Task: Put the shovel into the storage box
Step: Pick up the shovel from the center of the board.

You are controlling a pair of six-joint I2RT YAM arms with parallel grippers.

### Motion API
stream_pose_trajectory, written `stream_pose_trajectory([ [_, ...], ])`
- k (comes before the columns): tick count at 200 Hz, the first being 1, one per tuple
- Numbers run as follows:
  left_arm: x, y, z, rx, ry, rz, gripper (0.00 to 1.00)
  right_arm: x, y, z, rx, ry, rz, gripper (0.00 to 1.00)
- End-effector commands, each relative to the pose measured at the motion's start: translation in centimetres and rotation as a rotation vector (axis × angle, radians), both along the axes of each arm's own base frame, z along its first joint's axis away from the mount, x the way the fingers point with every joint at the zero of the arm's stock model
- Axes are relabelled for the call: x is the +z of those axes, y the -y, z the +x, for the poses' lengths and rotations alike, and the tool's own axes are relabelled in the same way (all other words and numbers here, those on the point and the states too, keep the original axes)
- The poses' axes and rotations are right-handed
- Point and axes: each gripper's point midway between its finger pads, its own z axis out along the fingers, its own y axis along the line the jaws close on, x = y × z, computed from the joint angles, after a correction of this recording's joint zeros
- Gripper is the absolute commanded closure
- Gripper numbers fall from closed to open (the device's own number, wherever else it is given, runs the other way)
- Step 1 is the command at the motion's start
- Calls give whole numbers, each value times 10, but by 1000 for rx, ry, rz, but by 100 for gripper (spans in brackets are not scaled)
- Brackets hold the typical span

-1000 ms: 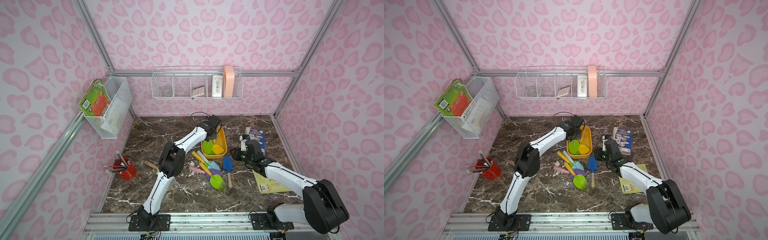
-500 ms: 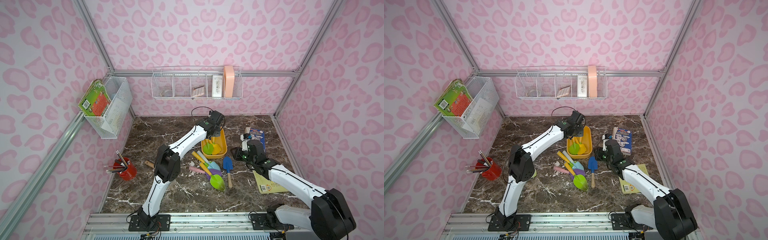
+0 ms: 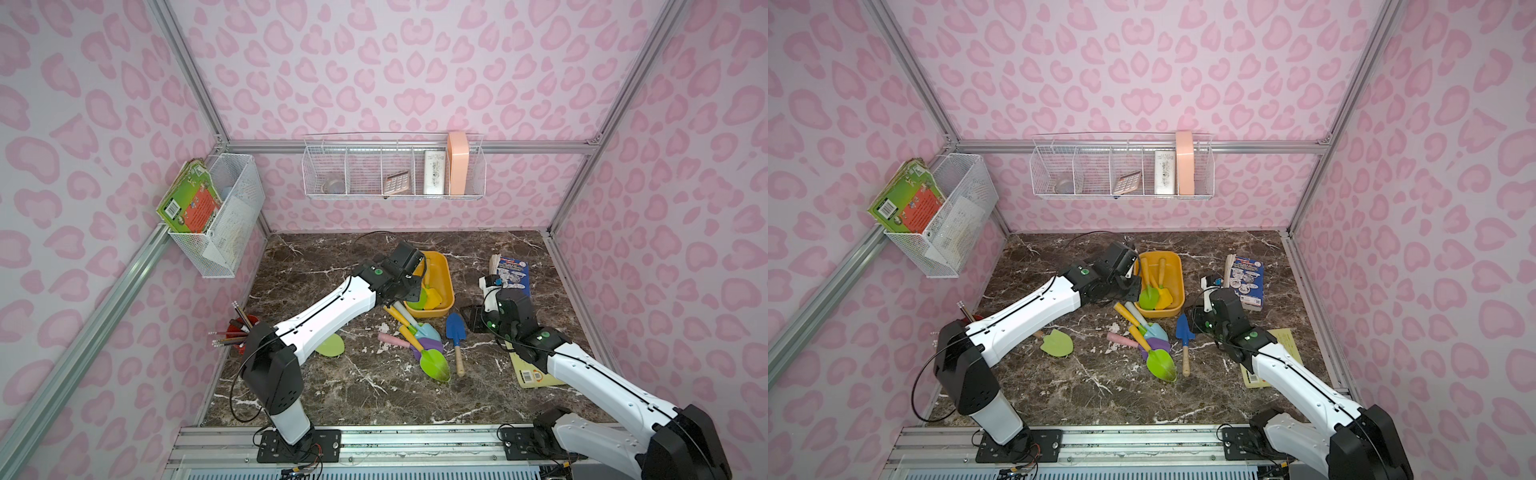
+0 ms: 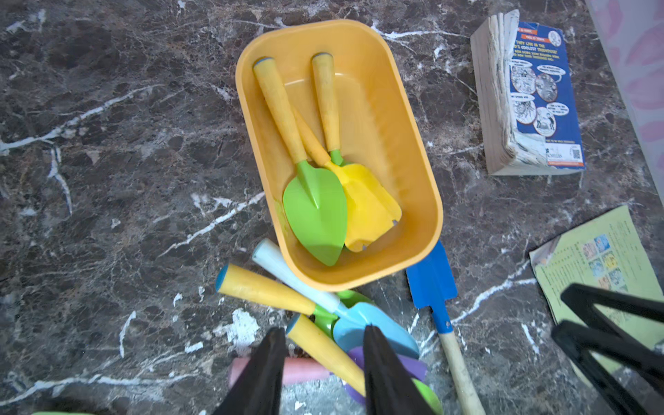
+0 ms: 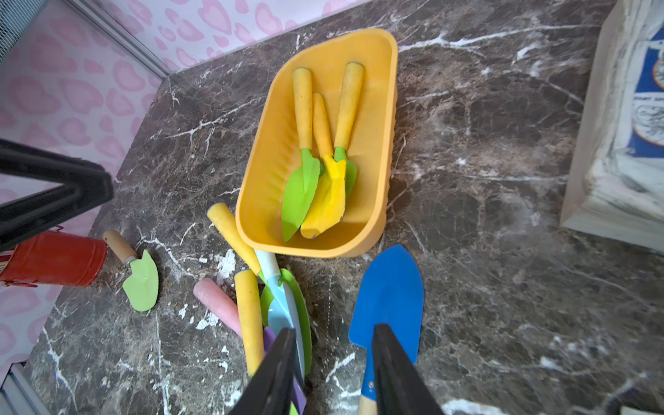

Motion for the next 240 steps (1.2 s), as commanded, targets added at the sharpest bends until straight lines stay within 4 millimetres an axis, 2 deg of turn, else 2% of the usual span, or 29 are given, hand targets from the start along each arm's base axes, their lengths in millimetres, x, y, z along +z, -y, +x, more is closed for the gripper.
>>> stream_pose_trajectory([
  [1,-10,-8,-19,-35,-20,-12,58,-10,3,-8,1,-31,-52,60],
  [43,-37,-36,-58,1,-64,-50,55,-22,-3,-23,26,-53,-71,58],
  [64,-47,-46,-71,28,-73,-78,55,-28,-7,-28,49,-56,-89,57],
  [89,-61,-55,-81,56,-105,-74,55,-45,-6,-36,50,-121,-124,56],
  [119,-71,-57,-83,72,-116,-66,55,-68,-9,-52,55,-192,-172,56],
  [164,-73,-47,-77,54,-128,-68,55,-102,-11,-74,49,-286,-210,57],
  [193,-76,-43,-76,55,-140,-75,56,-116,-6,-80,30,-316,-230,58],
  [240,-77,-42,-77,57,-142,-88,56,-127,-7,-79,24,-331,-238,63],
])
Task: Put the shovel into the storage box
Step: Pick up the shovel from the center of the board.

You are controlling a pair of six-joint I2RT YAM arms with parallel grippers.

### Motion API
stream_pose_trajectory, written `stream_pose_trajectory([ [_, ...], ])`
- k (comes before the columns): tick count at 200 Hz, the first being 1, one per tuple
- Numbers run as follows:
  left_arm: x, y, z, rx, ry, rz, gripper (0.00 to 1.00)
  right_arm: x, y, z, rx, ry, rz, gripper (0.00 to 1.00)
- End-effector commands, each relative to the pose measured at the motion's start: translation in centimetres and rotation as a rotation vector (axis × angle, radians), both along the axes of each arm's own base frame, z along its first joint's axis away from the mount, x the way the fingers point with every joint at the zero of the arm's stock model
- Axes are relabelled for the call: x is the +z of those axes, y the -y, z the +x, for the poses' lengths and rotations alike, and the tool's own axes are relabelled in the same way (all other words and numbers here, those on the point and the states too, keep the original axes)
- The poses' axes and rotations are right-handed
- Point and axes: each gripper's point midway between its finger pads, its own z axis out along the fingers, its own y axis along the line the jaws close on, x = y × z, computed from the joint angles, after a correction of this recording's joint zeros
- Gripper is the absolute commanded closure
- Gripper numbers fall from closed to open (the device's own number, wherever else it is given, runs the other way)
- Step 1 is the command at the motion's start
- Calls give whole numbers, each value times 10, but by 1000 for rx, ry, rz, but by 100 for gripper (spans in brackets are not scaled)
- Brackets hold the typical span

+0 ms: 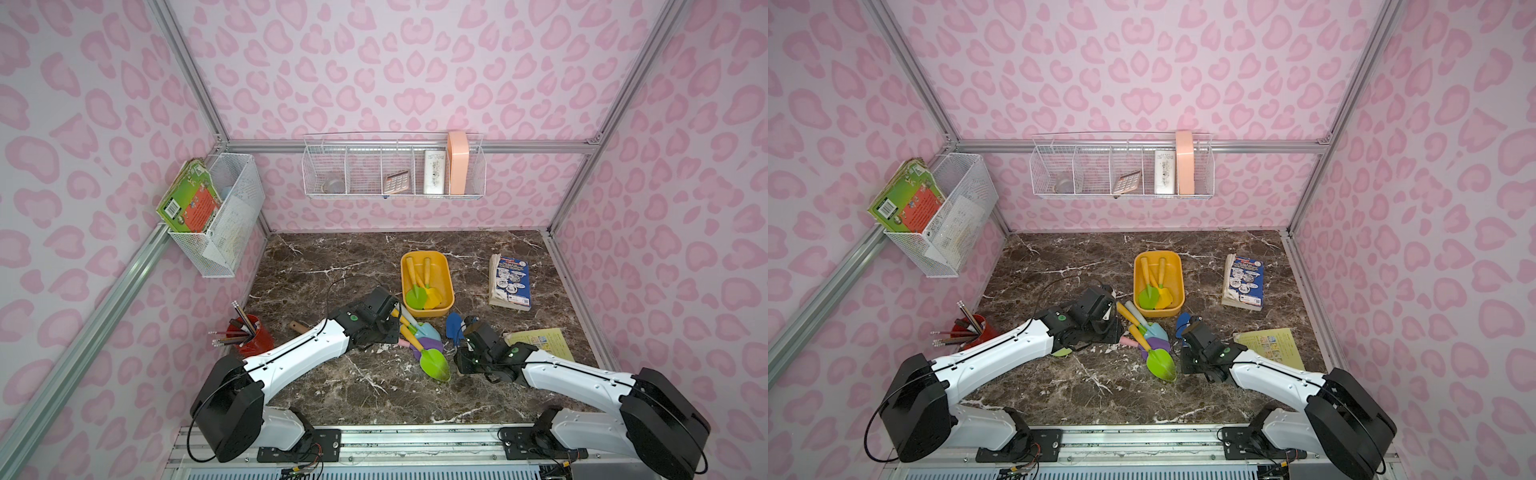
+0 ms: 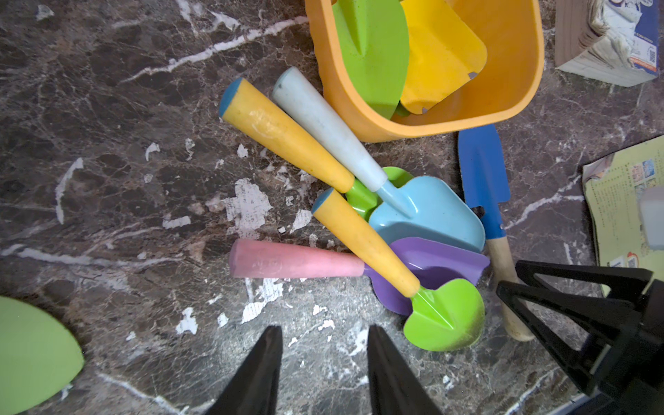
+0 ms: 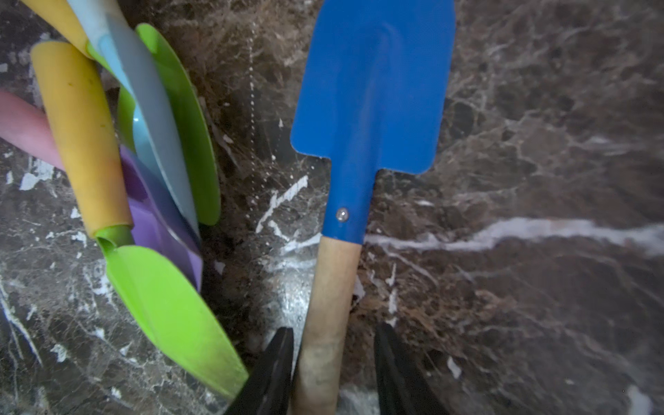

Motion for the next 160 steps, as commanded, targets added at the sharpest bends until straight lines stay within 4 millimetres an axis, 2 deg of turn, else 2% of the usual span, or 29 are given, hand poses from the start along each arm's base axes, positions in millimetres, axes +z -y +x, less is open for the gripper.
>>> stream_pose_trajectory([
  [1,2,3,0,-3,2,-18,55,-1,-2,5,-24,14,9,63],
  [68,12,8,4,-20,23,-34,55,-4,7,6,-66,17,-16,79],
  [86,18,11,6,-36,31,-38,50,0,13,6,-81,28,-34,83],
  [121,35,23,9,-93,54,-72,47,11,22,5,-84,53,-58,89],
  [131,39,21,10,-73,50,-68,44,15,24,4,-82,62,-62,90],
  [134,41,20,10,-68,47,-64,39,16,25,4,-82,63,-64,90],
  [160,55,27,10,-132,48,-68,38,35,27,3,-67,93,-50,90],
])
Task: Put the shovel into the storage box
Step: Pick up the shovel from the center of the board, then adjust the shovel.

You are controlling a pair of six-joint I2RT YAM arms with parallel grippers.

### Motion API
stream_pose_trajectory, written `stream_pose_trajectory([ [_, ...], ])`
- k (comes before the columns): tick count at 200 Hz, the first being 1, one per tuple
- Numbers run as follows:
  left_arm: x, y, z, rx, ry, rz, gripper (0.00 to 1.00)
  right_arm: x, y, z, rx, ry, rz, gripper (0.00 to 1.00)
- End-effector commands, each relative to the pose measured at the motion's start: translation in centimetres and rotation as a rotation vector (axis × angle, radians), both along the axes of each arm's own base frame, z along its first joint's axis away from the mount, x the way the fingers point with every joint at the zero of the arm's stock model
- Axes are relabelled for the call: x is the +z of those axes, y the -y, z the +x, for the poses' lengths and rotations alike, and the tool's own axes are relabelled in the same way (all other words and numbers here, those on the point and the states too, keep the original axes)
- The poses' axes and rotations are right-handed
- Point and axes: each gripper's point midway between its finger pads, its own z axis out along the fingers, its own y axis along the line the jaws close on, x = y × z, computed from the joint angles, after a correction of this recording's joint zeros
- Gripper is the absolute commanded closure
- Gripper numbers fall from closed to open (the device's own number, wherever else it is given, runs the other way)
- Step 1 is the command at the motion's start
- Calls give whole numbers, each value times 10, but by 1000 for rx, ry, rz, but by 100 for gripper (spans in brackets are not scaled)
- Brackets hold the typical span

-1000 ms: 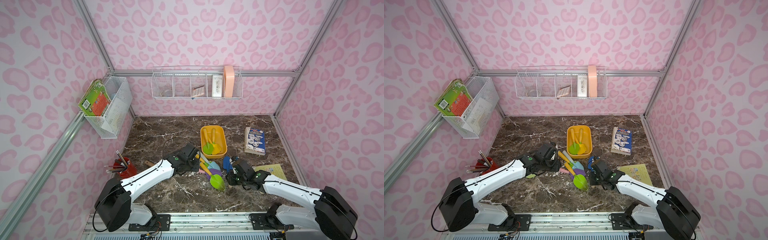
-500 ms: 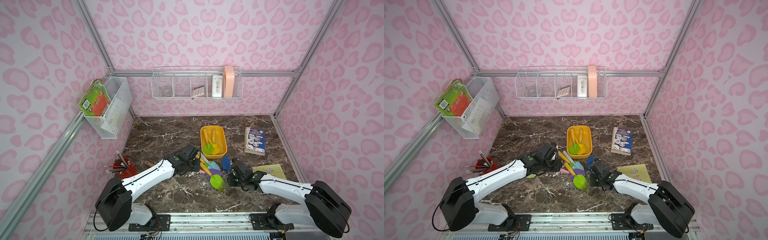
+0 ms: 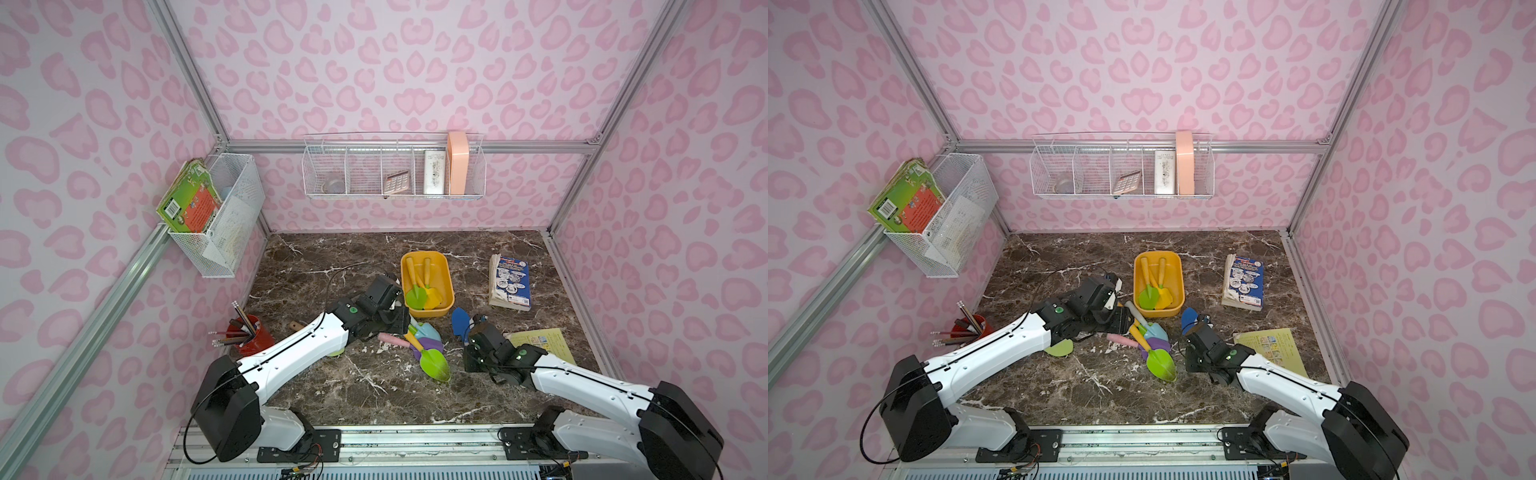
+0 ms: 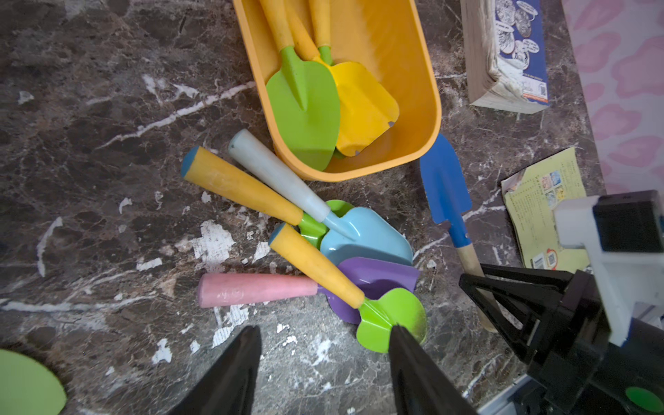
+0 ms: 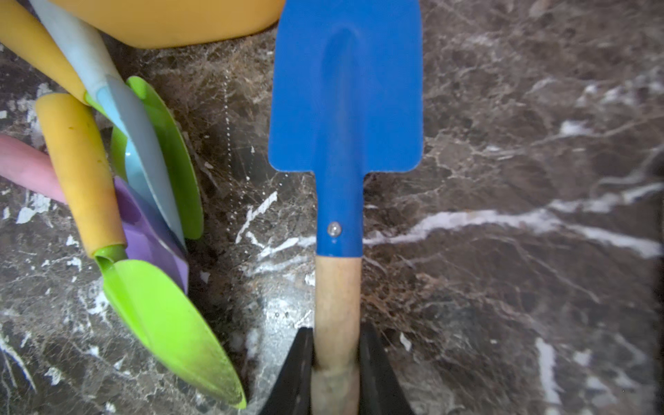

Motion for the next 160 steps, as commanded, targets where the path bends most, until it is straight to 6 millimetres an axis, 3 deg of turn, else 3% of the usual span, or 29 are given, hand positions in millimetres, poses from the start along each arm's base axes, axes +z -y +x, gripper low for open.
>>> stream_pose_trajectory([
  [1,7,3,-5,-66,-18,11,37,12,7,-1,15,26,-29,90],
  [66,36,12,-7,-184,-51,-135,32,84,-12,12,164,258,80,89],
  [123,58,13,-17,-280,-95,-277,25,111,-47,21,378,352,47,88],
  [160,52,17,-21,-320,-162,-268,24,129,-77,10,550,416,63,88],
])
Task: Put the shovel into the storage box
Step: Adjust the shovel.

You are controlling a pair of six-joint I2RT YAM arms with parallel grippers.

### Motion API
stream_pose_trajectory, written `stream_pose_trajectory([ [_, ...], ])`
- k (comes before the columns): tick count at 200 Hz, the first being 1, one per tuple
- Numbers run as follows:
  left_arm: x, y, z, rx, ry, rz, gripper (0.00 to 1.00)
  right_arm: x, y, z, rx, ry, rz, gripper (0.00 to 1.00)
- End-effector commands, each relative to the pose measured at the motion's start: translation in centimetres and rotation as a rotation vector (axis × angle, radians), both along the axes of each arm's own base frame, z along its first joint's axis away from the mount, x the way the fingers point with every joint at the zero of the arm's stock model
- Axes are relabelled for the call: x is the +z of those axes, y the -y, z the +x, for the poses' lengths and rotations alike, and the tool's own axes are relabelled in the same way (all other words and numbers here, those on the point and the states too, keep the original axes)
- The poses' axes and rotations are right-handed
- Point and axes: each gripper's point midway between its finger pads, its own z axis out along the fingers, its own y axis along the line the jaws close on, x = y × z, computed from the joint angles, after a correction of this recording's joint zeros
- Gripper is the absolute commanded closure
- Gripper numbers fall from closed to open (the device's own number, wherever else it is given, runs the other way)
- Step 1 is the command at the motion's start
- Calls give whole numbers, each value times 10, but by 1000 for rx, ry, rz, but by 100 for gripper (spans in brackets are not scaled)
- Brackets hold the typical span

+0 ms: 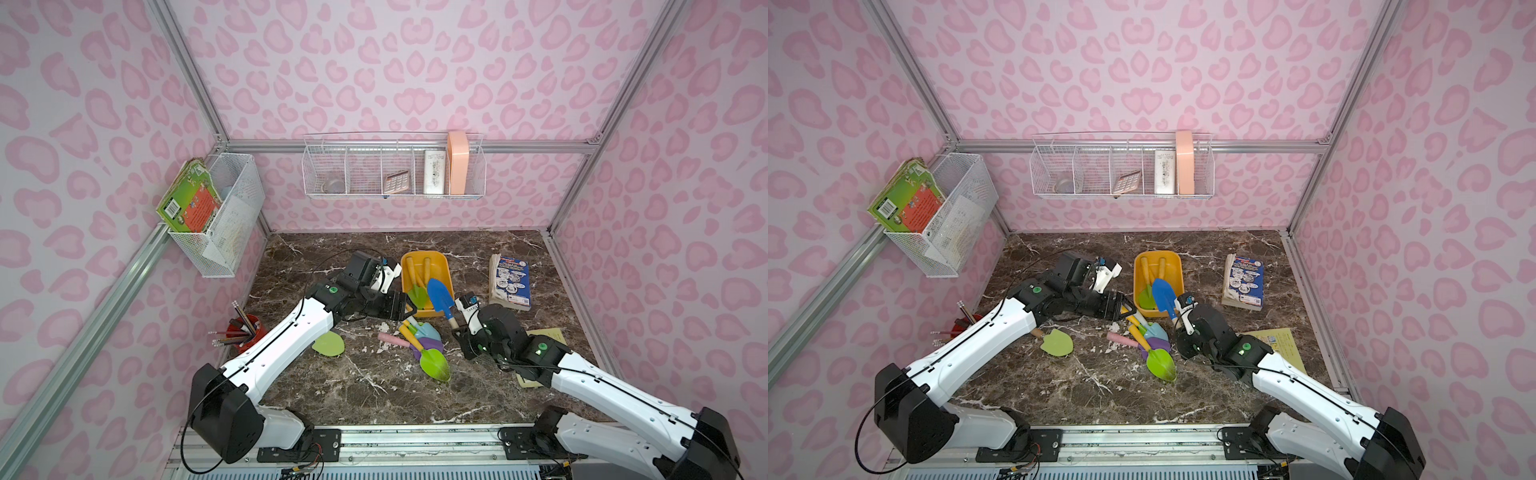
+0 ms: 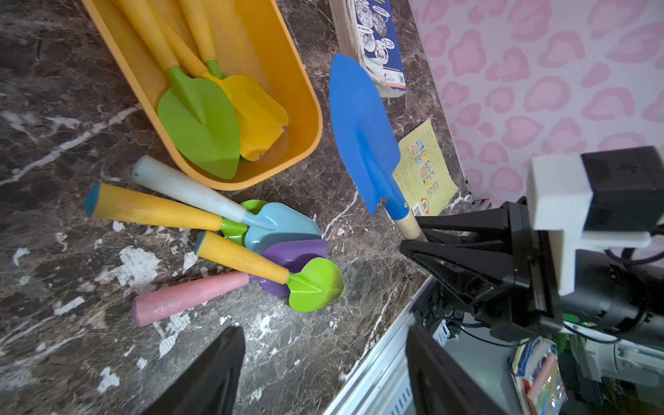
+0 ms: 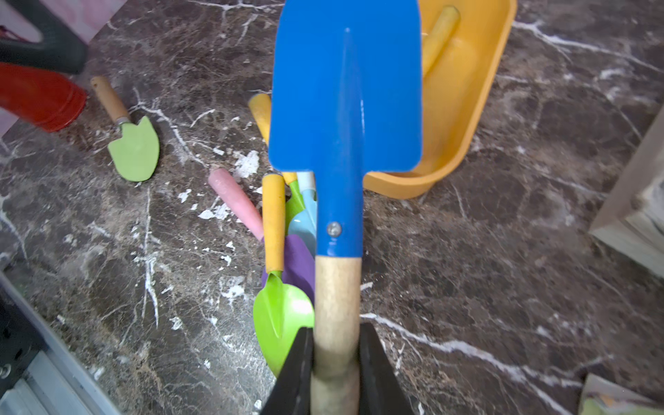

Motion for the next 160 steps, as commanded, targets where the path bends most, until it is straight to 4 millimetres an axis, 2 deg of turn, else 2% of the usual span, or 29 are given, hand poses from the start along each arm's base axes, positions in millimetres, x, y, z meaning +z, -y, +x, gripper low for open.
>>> stream_pose_trajectory([
  [1,-3,4,-12,-73,-57,-10,24,20,-24,-6,149,89,12,88],
  [25,-7,4,-9,-74,-79,-13,24,30,-37,-16,242,117,28,88],
  [47,-2,7,-8,-87,-82,-48,26,31,-45,-27,314,127,28,87],
  [88,0,7,-11,-110,-114,-104,38,35,-54,-45,415,176,37,87],
  [105,-1,4,-11,-109,-123,-114,47,40,-53,-47,425,201,49,87],
  [128,2,1,-12,-112,-130,-154,74,40,-54,-49,440,201,45,87],
  [147,5,2,-14,-120,-136,-189,100,35,-55,-46,436,191,22,85],
  [160,4,2,-13,-115,-140,-195,100,35,-54,-43,416,194,20,83],
])
